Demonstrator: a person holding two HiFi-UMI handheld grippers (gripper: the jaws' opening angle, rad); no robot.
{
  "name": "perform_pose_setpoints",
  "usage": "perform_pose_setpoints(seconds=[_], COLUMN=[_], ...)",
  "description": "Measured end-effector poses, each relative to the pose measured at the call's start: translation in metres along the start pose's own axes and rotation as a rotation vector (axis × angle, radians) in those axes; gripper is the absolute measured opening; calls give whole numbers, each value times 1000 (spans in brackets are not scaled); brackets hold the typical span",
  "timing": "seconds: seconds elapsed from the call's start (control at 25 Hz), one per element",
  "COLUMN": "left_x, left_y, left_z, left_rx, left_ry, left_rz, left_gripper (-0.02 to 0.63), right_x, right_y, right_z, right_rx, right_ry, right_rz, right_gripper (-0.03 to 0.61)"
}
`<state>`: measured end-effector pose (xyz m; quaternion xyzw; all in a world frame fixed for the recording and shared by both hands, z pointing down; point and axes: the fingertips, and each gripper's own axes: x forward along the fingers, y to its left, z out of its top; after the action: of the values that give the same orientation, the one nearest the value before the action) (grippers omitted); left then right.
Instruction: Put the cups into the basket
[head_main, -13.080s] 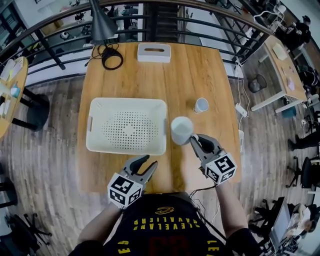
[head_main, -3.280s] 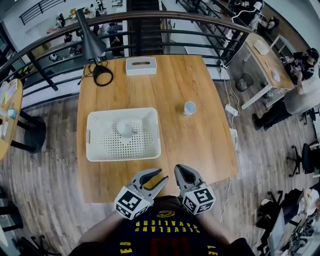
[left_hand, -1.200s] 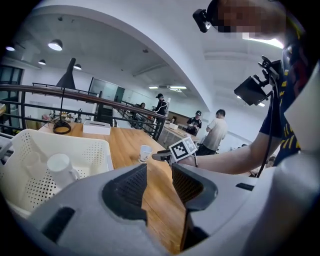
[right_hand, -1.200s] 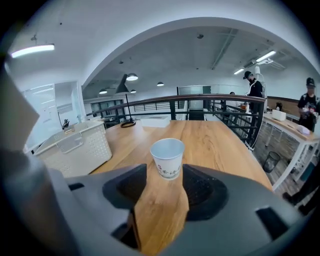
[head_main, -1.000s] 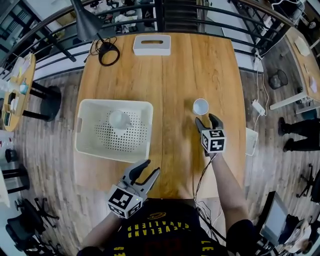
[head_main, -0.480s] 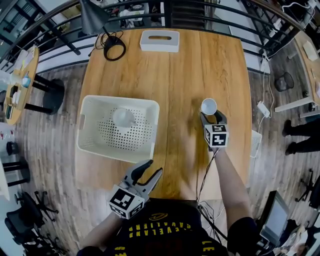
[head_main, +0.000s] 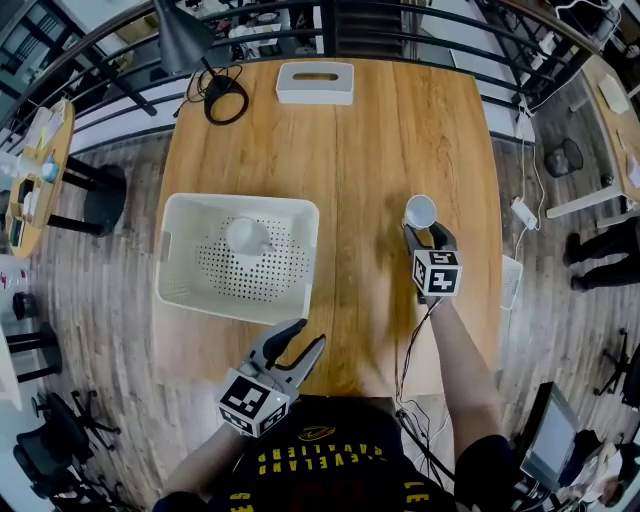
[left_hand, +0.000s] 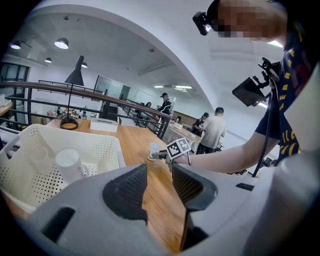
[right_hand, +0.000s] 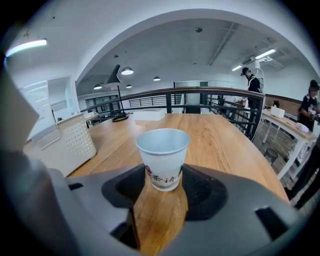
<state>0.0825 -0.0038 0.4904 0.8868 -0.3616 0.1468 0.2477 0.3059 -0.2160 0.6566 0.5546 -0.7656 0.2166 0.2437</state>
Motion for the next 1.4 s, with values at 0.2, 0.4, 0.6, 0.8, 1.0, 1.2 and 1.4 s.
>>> perform_pose_setpoints(seconds=[0.2,0.4,0.6,0.8,1.0,1.2,1.4], left_x=[-9,-17,-25,-37,-48,-61,-77], left_y=[2,2,1,1,4,5,8], left_z=[-3,-4,-3,-1,-5,-14,-20], left_rx=[7,20,34,53,57,64,72], left_ry=[-1,-8,-18,-35,-44,-44,-54], left_rz=[-4,-12,-28,-43,-64,-101,-142], left_gripper=[147,149,149,149,147,149,149], right_x=[-12,-27,-46,-67,-90,-117,-146], right_y=[2,9,19,32,46,70,101], right_z=[-2,3,11,18,24,34,40], right_rx=[13,24,26,14,8,6,-8], right_ry=[-16,-44,-72,-93,-114,-147,-176], right_rz=[-17,-25,-24,-28,-39,-45,-49], right_gripper=[236,236,236,235,235,235,235])
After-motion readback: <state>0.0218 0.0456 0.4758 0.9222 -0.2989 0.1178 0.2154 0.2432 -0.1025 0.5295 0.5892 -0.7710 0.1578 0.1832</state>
